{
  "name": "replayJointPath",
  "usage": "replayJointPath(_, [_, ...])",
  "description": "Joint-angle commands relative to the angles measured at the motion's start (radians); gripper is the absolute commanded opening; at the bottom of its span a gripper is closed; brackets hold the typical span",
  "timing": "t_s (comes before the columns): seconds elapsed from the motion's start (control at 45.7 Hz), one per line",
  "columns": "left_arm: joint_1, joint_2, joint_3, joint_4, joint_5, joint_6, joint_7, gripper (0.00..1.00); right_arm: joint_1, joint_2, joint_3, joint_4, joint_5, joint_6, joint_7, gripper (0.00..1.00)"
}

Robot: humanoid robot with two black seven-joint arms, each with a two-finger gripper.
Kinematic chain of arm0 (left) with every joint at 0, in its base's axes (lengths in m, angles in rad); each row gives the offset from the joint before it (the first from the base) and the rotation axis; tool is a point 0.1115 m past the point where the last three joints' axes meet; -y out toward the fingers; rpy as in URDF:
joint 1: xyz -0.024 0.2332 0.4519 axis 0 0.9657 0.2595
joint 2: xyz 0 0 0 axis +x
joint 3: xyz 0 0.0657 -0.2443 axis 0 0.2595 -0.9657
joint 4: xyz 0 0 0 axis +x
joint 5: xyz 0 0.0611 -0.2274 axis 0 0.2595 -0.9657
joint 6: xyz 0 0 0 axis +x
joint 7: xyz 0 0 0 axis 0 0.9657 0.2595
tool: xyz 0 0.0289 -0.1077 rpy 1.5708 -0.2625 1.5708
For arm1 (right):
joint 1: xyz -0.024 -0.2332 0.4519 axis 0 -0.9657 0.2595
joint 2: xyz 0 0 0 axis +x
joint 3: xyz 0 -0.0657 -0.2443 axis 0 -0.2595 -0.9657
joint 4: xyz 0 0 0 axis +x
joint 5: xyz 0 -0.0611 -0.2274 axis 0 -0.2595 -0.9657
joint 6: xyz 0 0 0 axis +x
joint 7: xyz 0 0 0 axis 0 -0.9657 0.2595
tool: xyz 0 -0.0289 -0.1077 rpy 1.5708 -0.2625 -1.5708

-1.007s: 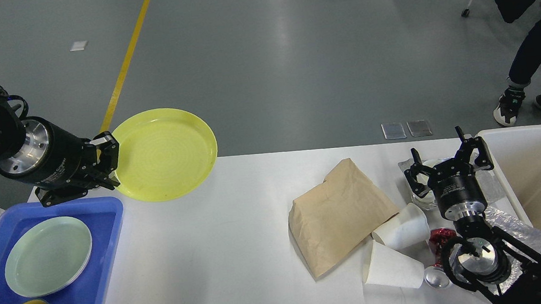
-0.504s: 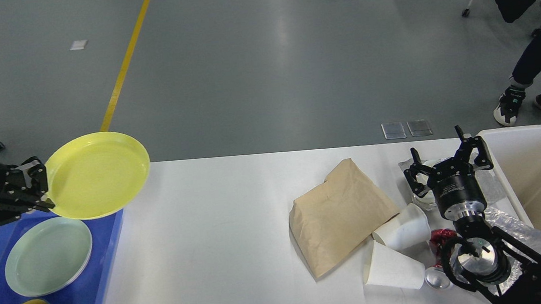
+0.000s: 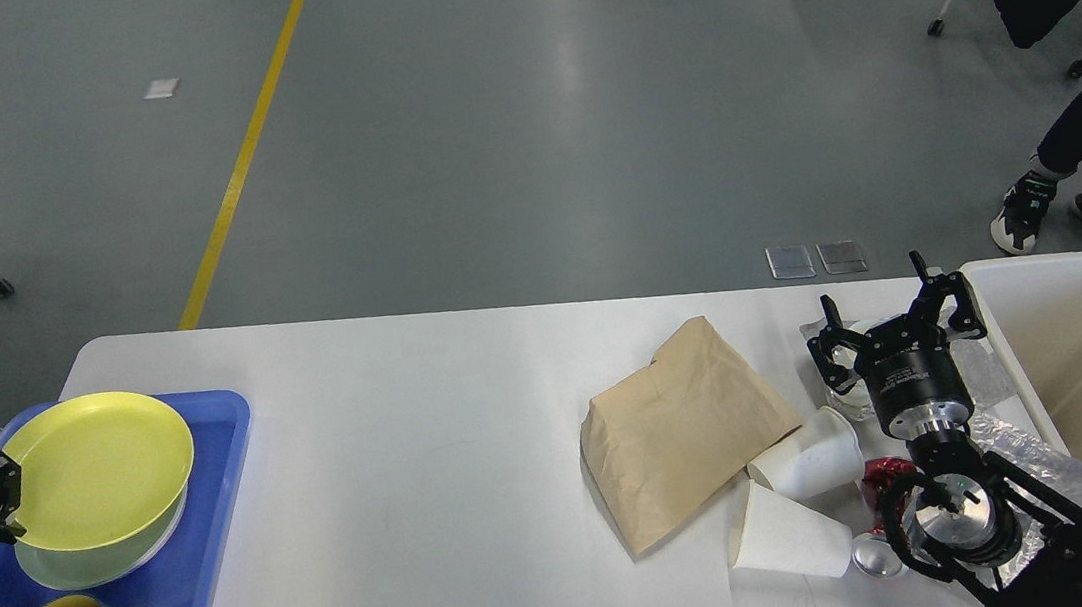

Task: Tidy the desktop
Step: 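Lay the yellow plate onto the pale green plate and release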

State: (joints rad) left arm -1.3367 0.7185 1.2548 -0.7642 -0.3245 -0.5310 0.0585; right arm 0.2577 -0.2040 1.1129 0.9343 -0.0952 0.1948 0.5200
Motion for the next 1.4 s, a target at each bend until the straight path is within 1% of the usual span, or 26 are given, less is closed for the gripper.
replayJointPath(0.0, [0.02, -0.007, 0.003, 0.029, 0.008, 0.055, 0.009, 0.0, 0.0, 0.0, 0.001, 0.0, 0.0, 0.0, 0.0, 1.0])
replayJointPath(0.131, [0.059, -0.007, -0.005, 0.06, 0.047, 0.101, 0.014, 0.0, 0.0, 0.0, 0.001, 0.0, 0.0, 0.0, 0.0, 1.0])
replayJointPath(0.525, [0.103, -0.021, -0.063, 0.065, 0.064, 0.097, 0.015, 0.0, 0.0, 0.0, 0.001, 0.0, 0.0, 0.0, 0.0, 1.0])
replayJointPath(0.569, [0.108, -0.021, -0.064, 0.065, 0.064, 0.098, 0.017, 0.02, 0.0, 0.0, 0.001, 0.0, 0.0, 0.0, 0.0, 1.0])
replayJointPath(0.613, [0.109, -0.019, -0.064, 0.065, 0.064, 0.097, 0.015, 0.06, 0.0, 0.0, -0.001, 0.0, 0.0, 0.0, 0.0, 1.0])
replayJointPath(0.635, [0.109, -0.019, -0.064, 0.065, 0.064, 0.097, 0.015, 0.1, 0.0, 0.0, 0.001, 0.0, 0.0, 0.0, 0.0, 1.0])
replayJointPath(0.657, [0.109, -0.019, -0.066, 0.065, 0.064, 0.097, 0.014, 0.16, 0.0, 0.0, -0.001, 0.0, -0.001, 0.0, 0.0, 1.0])
replayJointPath(0.701, [0.109, -0.017, -0.067, 0.065, 0.064, 0.1, 0.011, 0.32, 0.0, 0.0, 0.001, 0.0, 0.0, 0.0, 0.0, 1.0])
replayJointPath(0.722, [0.111, -0.017, -0.07, 0.065, 0.064, 0.1, 0.009, 0.38, 0.0, 0.0, -0.001, 0.0, 0.0, 0.0, 0.0, 1.0])
replayJointPath(0.766, [0.113, -0.016, -0.08, 0.065, 0.064, 0.105, 0.01, 0.44, 0.0, 0.0, 0.001, 0.0, -0.001, 0.0, 0.0, 1.0])
replayJointPath(0.963, [0.116, -0.01, -0.086, 0.065, 0.064, 0.105, 0.012, 0.61, 0.0, 0.0, 0.001, 0.0, 0.0, 0.0, 0.0, 1.0])
replayJointPath(1.029, [0.113, -0.008, -0.086, 0.065, 0.064, 0.103, 0.012, 0.64, 0.0, 0.0, 0.001, 0.0, -0.001, 0.0, 0.0, 1.0])
replayJointPath(1.138, [0.1, -0.008, -0.09, 0.065, 0.064, 0.098, 0.012, 0.78, 0.0, 0.0, 0.001, 0.0, 0.0, 0.0, 0.0, 1.0])
replayJointPath(1.226, [0.064, 0.012, -0.126, 0.052, 0.064, 0.085, 0.014, 0.83, 0.0, 0.0, -0.001, 0.0, 0.0, 0.0, 0.0, 1.0])
replayJointPath(1.314, [0.027, 0.068, -0.184, 0.049, 0.064, 0.085, 0.011, 0.95, 0.0, 0.0, 0.001, 0.0, -0.001, 0.0, 0.0, 1.0])
replayJointPath(1.379, [0.03, 0.082, -0.247, 0.051, 0.064, 0.086, 0.012, 0.96, 0.0, 0.0, -0.001, 0.0, 0.0, 0.0, 0.0, 1.0])
